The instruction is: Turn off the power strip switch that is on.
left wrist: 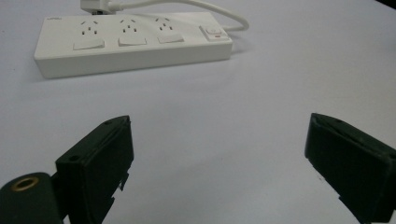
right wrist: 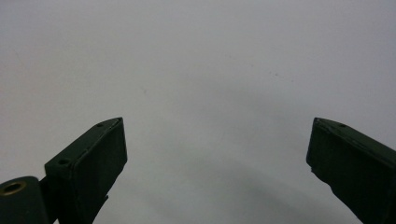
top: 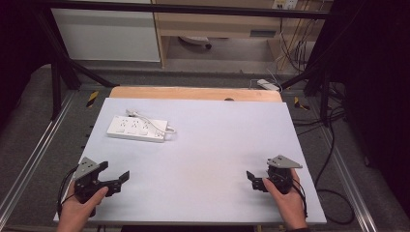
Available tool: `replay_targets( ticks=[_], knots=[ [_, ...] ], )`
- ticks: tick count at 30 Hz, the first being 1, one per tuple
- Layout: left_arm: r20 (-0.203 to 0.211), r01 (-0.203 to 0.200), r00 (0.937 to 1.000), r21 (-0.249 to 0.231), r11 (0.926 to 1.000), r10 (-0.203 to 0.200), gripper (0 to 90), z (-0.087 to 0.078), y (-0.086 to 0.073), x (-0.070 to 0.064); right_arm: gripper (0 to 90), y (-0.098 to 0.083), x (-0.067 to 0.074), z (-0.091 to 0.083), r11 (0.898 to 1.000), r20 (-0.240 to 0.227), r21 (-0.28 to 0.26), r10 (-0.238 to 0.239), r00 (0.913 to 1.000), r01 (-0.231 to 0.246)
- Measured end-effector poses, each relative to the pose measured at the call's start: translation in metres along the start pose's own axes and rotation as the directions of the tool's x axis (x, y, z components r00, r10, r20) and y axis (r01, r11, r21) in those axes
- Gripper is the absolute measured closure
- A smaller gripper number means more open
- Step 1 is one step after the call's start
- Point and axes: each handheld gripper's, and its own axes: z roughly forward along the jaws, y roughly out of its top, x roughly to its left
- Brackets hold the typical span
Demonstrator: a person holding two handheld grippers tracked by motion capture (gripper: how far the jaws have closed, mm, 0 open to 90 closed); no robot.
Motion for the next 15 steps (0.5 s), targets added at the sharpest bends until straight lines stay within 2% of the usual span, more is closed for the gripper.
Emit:
replay_targets(
  ticks=[6, 10, 15],
  knots=[
    [0.030, -0.006, 0.9995, -0.013, 0.9999, 0.007, 8.6, 0.004, 0.013, -0.003, 5.3, -0.001, -0.001, 0.000, 1.000, 0.006, 0.000, 0.006, 1.0000, -0.006],
    [0.035, -0.001, 0.9994, -0.017, 0.9999, 0.002, 8.8, 0.005, 0.018, -0.002, 5.3, -0.001, -0.002, 0.001, 1.000, 0.004, -0.002, 0.008, 1.0000, -0.008],
    [0.040, -0.014, 0.9991, -0.009, 0.9999, 0.014, 9.2, 0.005, 0.026, -0.002, 4.9, -0.001, 0.000, -0.001, 1.000, 0.004, -0.005, 0.000, 1.0000, 0.000]
  ],
)
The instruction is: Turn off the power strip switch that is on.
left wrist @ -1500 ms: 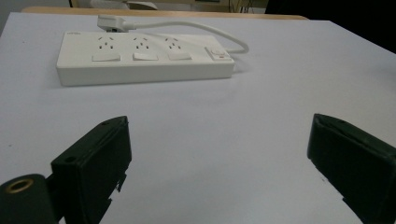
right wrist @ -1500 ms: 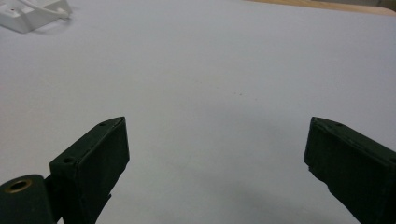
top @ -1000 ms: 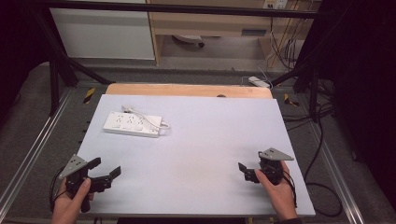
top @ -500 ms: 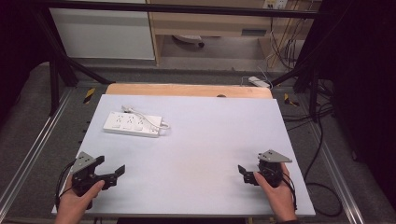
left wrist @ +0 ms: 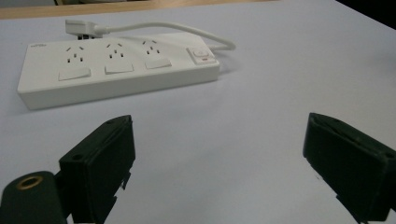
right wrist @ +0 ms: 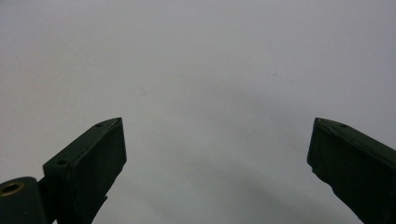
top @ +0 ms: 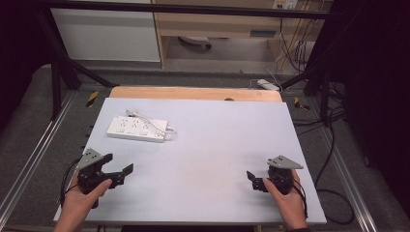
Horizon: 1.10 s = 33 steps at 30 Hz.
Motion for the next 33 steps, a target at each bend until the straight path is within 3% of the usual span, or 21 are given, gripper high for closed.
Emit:
replay_targets(
  ticks=[18, 24, 33],
  knots=[
    [0.023, -0.021, 0.9995, 0.013, 0.9997, 0.020, 9.4, 0.005, 0.029, 0.009, 4.9, 0.000, 0.000, 0.000, 1.000, 0.004, 0.003, 0.006, 1.0000, -0.006],
    [0.020, -0.044, 0.9988, 0.020, 0.9988, 0.044, 9.4, 0.010, 0.039, 0.012, 4.9, 0.000, 0.000, 0.001, 1.000, 0.003, 0.004, 0.008, 1.0000, -0.008],
    [0.014, -0.044, 0.9990, 0.034, 0.9984, 0.043, 9.4, 0.018, 0.047, 0.019, 4.9, 0.000, 0.001, 0.001, 1.000, 0.000, 0.006, 0.010, 0.9999, -0.010]
  ],
)
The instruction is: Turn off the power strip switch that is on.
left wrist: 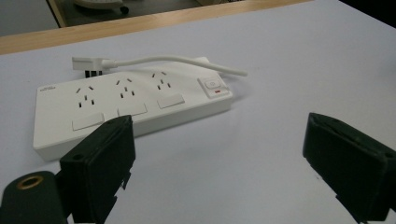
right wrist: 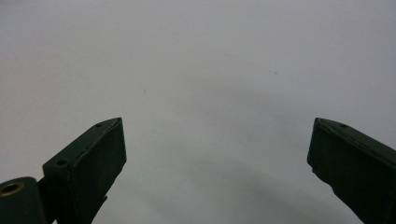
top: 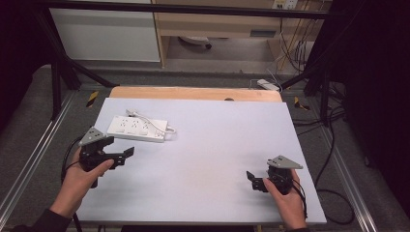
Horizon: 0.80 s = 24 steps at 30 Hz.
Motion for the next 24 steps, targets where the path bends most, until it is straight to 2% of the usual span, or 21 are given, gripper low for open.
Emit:
replay_targets(
  ticks=[9, 24],
  knots=[
    [-0.004, 0.027, 0.9996, -0.005, 0.9996, -0.027, 9.4, 0.005, 0.007, 0.010, 4.9, 0.000, 0.001, 0.000, 1.000, -0.001, -0.003, 0.002, 1.0000, -0.002],
    [-0.018, 0.016, 0.9997, 0.004, 0.9999, -0.016, 9.3, 0.012, 0.015, 0.016, 4.9, 0.000, 0.001, 0.000, 1.000, -0.004, -0.003, 0.000, 1.0000, 0.000]
  ],
)
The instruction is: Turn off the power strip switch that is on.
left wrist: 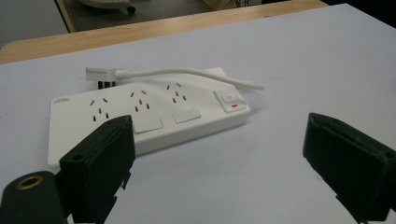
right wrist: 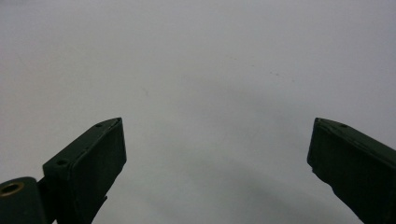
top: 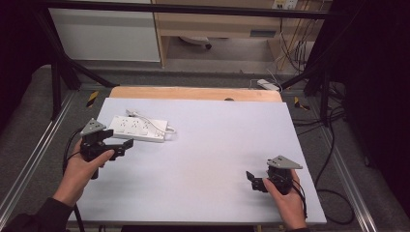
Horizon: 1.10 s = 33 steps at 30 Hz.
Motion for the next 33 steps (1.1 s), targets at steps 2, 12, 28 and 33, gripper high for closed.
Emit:
replay_targets(
  ticks=[2, 12, 28, 33],
  knots=[
    [-0.001, 0.000, 1.0000, 0.001, 1.0000, 0.000, 9.3, 0.002, 0.001, 0.000, 4.9, 0.000, 0.000, 0.000, 1.000, 0.000, -0.001, -0.003, 1.0000, 0.003],
    [-0.009, -0.002, 1.0000, 0.019, 0.9998, 0.002, 9.2, 0.011, 0.002, 0.003, 4.9, 0.000, 0.000, 0.000, 1.000, -0.002, -0.001, -0.001, 1.0000, 0.001],
    [-0.026, -0.007, 0.9996, 0.049, 0.9988, 0.009, 9.2, 0.025, 0.003, 0.006, 4.9, 0.000, 0.002, 0.001, 1.000, -0.007, 0.004, -0.002, 1.0000, 0.002],
    [-0.035, 0.007, 0.9994, 0.043, 0.9991, -0.006, 9.3, 0.027, 0.007, 0.010, 4.9, 0.000, 0.002, 0.001, 1.000, -0.007, 0.004, -0.008, 0.9999, 0.008]
  ],
)
